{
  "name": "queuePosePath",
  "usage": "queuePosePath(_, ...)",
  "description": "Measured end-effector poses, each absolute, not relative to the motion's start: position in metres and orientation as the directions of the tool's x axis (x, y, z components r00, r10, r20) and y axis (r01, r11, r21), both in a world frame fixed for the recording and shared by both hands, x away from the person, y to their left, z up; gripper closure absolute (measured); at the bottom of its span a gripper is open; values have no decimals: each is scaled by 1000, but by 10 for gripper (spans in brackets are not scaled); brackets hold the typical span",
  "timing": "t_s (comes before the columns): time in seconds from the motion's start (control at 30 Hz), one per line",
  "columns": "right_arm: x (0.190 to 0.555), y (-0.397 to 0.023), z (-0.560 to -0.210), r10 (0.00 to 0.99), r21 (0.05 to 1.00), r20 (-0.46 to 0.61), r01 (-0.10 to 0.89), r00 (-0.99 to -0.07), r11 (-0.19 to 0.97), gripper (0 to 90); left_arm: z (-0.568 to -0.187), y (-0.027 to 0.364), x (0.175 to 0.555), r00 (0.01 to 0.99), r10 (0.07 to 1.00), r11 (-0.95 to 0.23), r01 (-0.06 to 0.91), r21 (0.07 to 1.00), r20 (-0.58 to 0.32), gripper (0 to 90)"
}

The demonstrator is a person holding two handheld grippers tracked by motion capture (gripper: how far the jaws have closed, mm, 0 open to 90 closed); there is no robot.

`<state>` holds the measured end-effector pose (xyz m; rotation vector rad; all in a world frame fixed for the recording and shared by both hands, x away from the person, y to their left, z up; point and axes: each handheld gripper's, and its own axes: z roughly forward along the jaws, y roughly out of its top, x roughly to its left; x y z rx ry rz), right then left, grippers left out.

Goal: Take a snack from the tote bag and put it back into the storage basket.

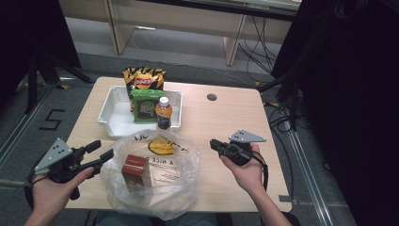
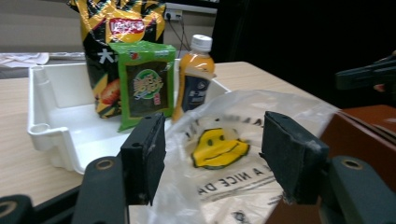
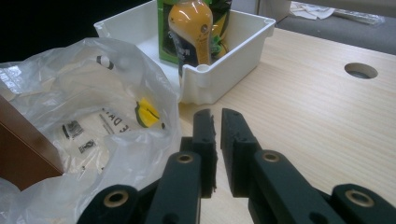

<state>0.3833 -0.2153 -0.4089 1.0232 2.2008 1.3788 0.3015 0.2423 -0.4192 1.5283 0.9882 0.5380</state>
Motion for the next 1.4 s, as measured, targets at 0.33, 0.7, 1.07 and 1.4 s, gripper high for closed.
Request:
queuePosePath(0.33,384,-212,-412,734,872,78,403,-675,278,770,-422,239,273,586,776,90,261,961,-232,309)
queuePosePath(0.7,383,-211,-412,735,859,91,426,-672,283,739,-420,233,250,615,761,79,228,970,-206,237)
queuePosePath(1.07,385,-212,-412,728,864,90,416,-680,282,718,-418,220,240,642,743,56,223,973,-190,230)
queuePosePath(1.4,385,-210,-413,727,864,96,419,-680,278,712,-421,199,239,649,744,13,225,974,-160,228)
